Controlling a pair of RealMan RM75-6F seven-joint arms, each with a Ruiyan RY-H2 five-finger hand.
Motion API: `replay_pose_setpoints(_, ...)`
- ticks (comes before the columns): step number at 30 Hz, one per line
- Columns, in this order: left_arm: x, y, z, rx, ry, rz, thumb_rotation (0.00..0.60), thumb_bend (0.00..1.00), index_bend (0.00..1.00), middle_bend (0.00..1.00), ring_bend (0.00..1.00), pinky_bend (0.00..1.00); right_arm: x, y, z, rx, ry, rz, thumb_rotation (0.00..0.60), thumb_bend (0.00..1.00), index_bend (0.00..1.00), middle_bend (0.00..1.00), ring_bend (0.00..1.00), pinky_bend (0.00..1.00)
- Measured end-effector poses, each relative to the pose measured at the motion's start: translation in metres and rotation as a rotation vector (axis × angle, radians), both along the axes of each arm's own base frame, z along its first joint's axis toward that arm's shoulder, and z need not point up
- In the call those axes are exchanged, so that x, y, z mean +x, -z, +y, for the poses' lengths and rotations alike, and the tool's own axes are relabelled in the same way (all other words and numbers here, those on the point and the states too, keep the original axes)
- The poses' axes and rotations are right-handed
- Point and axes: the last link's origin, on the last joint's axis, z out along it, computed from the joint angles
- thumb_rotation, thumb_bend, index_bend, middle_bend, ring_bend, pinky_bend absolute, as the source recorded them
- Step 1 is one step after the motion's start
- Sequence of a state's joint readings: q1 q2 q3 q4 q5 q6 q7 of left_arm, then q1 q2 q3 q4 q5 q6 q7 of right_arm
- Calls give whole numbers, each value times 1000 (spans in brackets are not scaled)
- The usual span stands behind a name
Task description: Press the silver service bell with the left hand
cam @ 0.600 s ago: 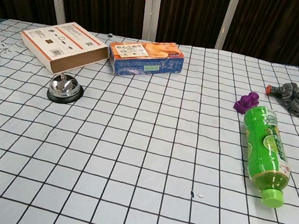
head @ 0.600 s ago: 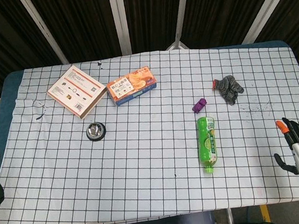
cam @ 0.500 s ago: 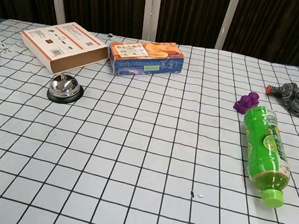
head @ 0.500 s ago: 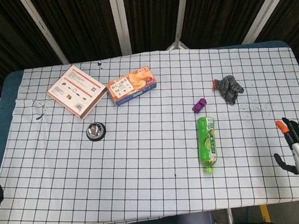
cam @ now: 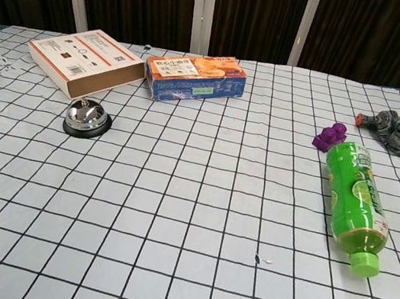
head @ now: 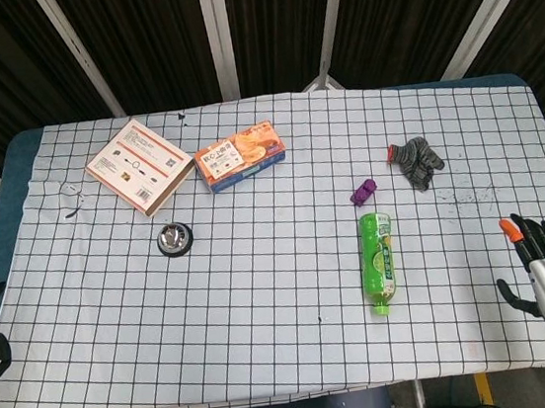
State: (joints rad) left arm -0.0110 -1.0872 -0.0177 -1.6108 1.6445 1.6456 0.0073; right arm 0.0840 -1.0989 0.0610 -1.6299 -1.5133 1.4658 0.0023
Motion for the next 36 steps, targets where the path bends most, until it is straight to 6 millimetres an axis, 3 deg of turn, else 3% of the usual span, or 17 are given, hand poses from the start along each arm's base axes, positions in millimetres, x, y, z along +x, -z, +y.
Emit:
replay_pose_setpoints(10, 2, 9, 16, -73, 27, -27, 600, 949, 0, 0, 0, 30, -1, -2, 2, -4, 3, -5, 600, 388, 79, 0, 0, 0)
replay_pose_setpoints(18, 12, 28, 70, -154, 46, -27, 600, 948, 0, 0, 0, 30, -2, 1, 0, 7, 13, 5, 600, 388, 79, 0, 0, 1)
replay_pose_setpoints(27, 43, 83, 138, -223, 84, -78, 600, 948, 0, 0, 0, 30, -3, 3, -2, 14, 24, 3, 600, 388, 79, 0, 0, 0)
replay_pose_setpoints(36, 66, 134, 181, -272, 87, -39, 600, 948, 0, 0, 0, 30, -4, 2, -3, 18, 22, -3, 600, 388, 78, 0, 0, 1)
